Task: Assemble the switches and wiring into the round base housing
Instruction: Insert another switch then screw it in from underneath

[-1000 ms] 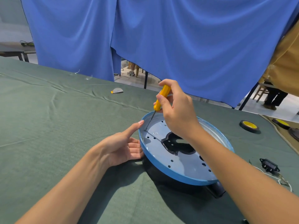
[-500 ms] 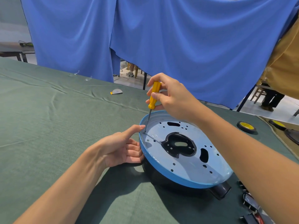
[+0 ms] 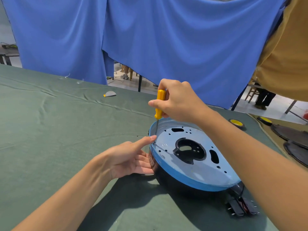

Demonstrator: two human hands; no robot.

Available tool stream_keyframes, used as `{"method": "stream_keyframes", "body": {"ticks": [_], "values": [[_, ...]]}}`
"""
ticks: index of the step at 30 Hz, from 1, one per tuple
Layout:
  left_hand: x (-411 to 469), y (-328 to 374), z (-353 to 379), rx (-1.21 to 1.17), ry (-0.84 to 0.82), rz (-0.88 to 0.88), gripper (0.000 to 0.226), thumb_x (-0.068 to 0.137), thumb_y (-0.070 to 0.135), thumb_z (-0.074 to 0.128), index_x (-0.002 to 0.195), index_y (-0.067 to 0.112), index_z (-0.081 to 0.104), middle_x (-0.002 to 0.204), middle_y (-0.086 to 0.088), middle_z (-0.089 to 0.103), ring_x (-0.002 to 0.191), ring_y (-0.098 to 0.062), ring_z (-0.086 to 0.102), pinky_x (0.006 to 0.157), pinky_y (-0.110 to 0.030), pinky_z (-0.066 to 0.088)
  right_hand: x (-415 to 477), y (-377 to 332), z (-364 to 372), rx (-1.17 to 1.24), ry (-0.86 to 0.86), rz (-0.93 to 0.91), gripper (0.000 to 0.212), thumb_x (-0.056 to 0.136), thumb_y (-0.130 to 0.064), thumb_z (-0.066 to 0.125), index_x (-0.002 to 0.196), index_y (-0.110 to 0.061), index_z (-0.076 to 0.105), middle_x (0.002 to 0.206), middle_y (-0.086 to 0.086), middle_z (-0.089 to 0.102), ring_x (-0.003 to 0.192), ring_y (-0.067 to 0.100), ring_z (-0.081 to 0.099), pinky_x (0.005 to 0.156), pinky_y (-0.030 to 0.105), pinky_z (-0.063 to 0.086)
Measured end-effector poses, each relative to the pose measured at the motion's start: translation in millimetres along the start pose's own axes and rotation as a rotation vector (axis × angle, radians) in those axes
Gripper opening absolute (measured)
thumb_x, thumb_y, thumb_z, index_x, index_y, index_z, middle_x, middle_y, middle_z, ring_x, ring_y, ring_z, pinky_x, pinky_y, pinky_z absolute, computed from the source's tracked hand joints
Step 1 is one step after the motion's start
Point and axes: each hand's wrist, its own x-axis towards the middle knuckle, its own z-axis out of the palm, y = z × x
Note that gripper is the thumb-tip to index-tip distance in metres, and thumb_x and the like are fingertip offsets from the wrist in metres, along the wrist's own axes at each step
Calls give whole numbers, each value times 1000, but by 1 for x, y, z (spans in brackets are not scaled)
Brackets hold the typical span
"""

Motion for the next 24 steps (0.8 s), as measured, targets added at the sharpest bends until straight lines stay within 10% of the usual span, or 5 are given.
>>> {"method": "stream_keyframes", "body": {"ticks": [10,24], "values": [[1,-3,1,-10,9,3,84,55,48,83,110,-11,59,88,-22,71,78,-30,71,71,-37,61,-10,2,-11,-298,-141,130,50,93,-60,45,83,-11,51,76,3,51,80,26,52,55,33,34],[2,-3,0,5,18,-17,87,54,52,82,107,-12,58,87,-22,72,73,-27,73,65,-33,60,10,-17,-35,-451,-495,-174,15,85,-20,71,80,-30,61,76,-13,61,67,0,52,51,20,33]]}}
